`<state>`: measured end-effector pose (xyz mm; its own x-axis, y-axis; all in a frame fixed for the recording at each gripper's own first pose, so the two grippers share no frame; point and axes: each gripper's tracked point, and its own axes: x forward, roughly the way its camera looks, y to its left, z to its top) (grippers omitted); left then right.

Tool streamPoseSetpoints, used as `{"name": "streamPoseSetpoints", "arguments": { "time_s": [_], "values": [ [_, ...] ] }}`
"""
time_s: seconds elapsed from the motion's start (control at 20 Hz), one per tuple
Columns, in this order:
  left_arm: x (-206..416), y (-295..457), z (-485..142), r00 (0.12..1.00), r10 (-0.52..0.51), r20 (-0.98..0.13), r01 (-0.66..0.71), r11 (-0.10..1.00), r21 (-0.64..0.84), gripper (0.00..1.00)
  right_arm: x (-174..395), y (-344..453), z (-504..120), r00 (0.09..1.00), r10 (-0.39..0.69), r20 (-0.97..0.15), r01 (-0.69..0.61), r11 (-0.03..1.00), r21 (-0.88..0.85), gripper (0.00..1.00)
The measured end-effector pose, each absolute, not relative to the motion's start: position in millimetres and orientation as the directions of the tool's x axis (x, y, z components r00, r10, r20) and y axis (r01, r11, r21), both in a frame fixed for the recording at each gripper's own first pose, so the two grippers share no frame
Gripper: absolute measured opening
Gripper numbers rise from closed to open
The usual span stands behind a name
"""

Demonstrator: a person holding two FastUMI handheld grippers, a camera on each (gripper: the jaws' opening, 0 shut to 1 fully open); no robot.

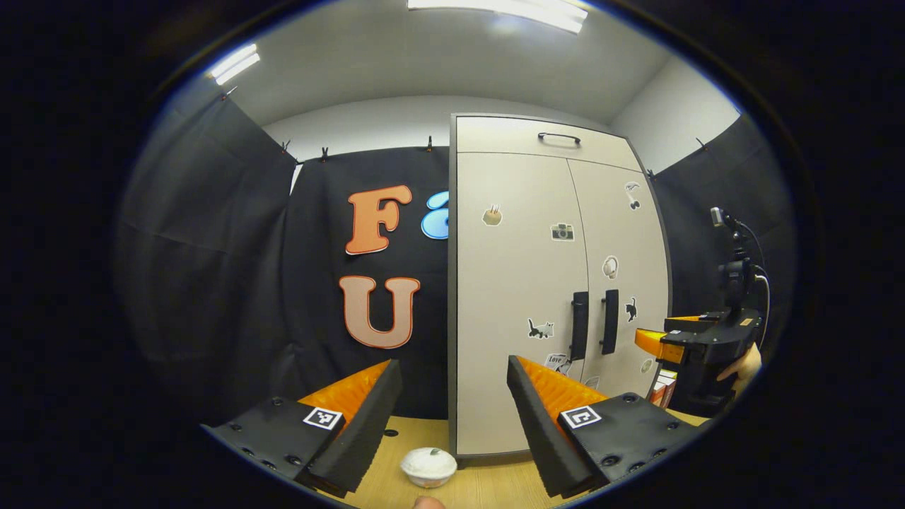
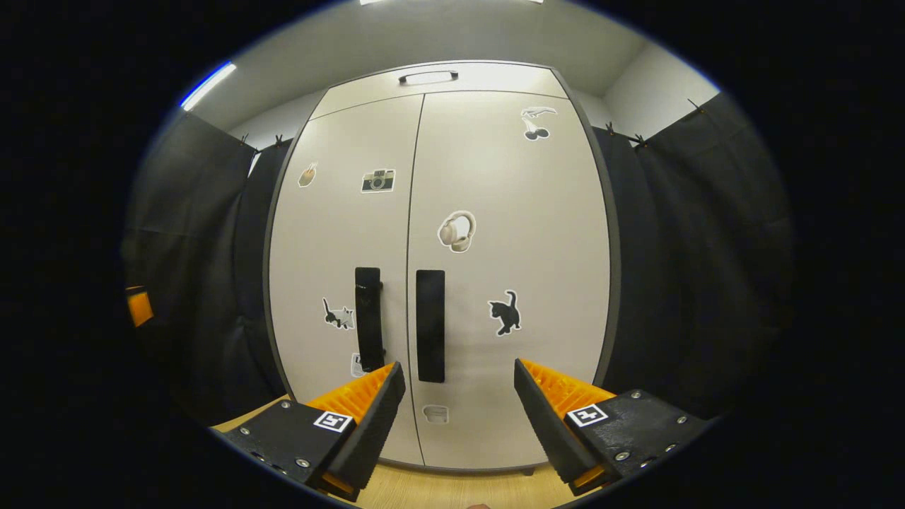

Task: Open the right door of the double-door shoe cabinet with the right hand, and open the left door with the left hand.

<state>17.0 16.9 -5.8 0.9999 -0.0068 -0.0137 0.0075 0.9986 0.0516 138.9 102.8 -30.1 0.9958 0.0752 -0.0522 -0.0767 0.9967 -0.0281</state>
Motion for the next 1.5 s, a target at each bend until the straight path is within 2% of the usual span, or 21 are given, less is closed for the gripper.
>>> {"name": "streamPoseSetpoints", "arguments": {
  "time_s": [0.4, 0.6, 1.0, 1.35, 1.5],
  "values": [
    [30, 31, -26, 0.999, 0.001, -0.048, 0.001, 0.999, 0.043, 0.95, 198, 115, -24, 0.999, 0.012, -0.032, -0.013, 0.999, -0.036, 0.94],
    [32, 33, -31, 0.999, -0.004, -0.052, 0.006, 0.999, 0.039, 0.95, 221, 118, -34, 0.998, -0.018, -0.062, 0.015, 0.999, -0.043, 0.94],
    [36, 42, -32, 0.999, 0.007, -0.049, -0.005, 0.999, 0.05, 0.95, 237, 130, -44, 0.996, 0.012, -0.092, -0.01, 1.0, 0.018, 0.7],
    [35, 45, -33, 0.998, 0.028, -0.058, -0.026, 0.998, 0.05, 0.96, 236, 132, -43, 0.996, 0.027, -0.083, -0.025, 0.999, 0.025, 0.34],
    [33, 45, -33, 0.998, 0.034, -0.061, -0.031, 0.998, 0.051, 0.97, 232, 132, -43, 0.996, 0.041, -0.084, -0.039, 0.999, 0.027, 0.29]
  ]
}}
